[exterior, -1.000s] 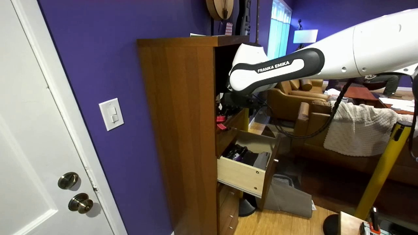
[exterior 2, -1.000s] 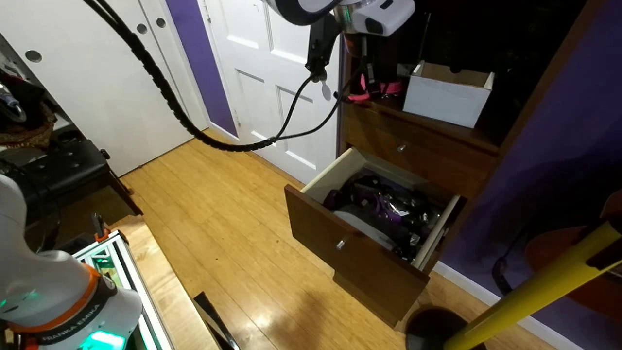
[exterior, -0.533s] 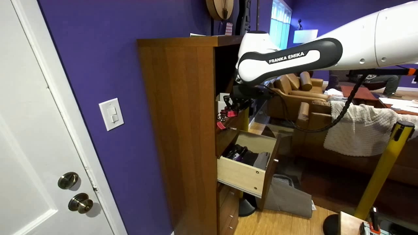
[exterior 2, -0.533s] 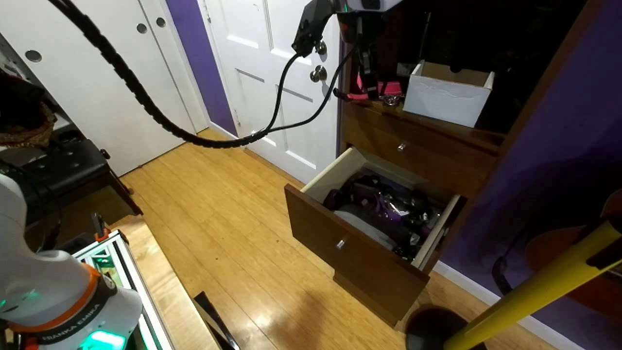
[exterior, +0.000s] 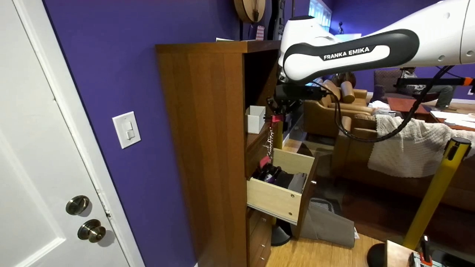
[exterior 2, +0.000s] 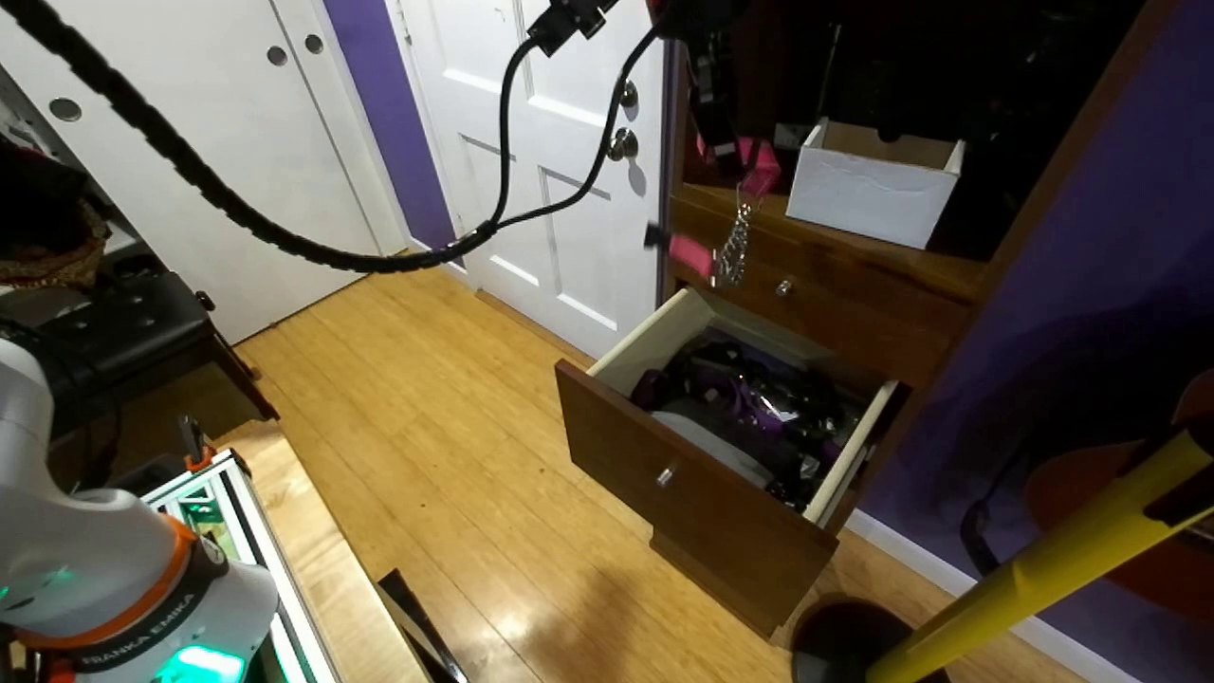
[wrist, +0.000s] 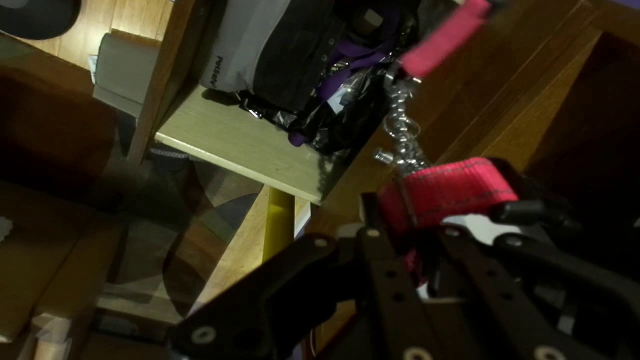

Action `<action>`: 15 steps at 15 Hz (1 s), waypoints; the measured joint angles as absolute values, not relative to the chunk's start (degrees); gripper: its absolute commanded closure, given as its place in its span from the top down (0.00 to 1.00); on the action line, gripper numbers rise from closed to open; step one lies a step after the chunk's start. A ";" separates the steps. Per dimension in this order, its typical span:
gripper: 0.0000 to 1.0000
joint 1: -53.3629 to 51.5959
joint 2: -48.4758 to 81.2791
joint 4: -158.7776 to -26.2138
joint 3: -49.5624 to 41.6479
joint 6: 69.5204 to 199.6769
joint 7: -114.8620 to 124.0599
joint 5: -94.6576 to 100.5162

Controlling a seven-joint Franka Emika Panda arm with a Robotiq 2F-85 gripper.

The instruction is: Pick up the chain with a pink band and put it in the open drawer

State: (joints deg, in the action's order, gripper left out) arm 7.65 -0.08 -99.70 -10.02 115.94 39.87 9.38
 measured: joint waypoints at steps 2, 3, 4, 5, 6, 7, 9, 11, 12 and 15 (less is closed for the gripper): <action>0.04 8.02 -1.24 -99.70 -10.03 115.21 41.12 10.11; 0.04 8.26 -1.77 -99.70 -10.03 115.18 41.59 10.13; 0.04 8.47 -2.26 -99.70 -10.03 115.16 41.72 10.13; 0.04 8.62 -2.76 -99.70 -10.03 115.03 41.73 10.13; 0.04 8.71 -3.13 -99.70 -10.03 114.87 41.73 10.13; 0.04 8.73 -3.36 -99.71 -10.03 114.58 41.73 10.12; 0.04 8.73 -3.29 -99.84 -9.94 113.34 41.82 10.09; 0.04 8.73 -2.87 -100.29 -9.84 111.37 42.33 10.09; 0.04 8.73 -2.59 -100.65 -9.83 110.39 42.78 10.09; 0.04 8.77 -1.20 -101.69 -9.85 108.29 44.26 10.09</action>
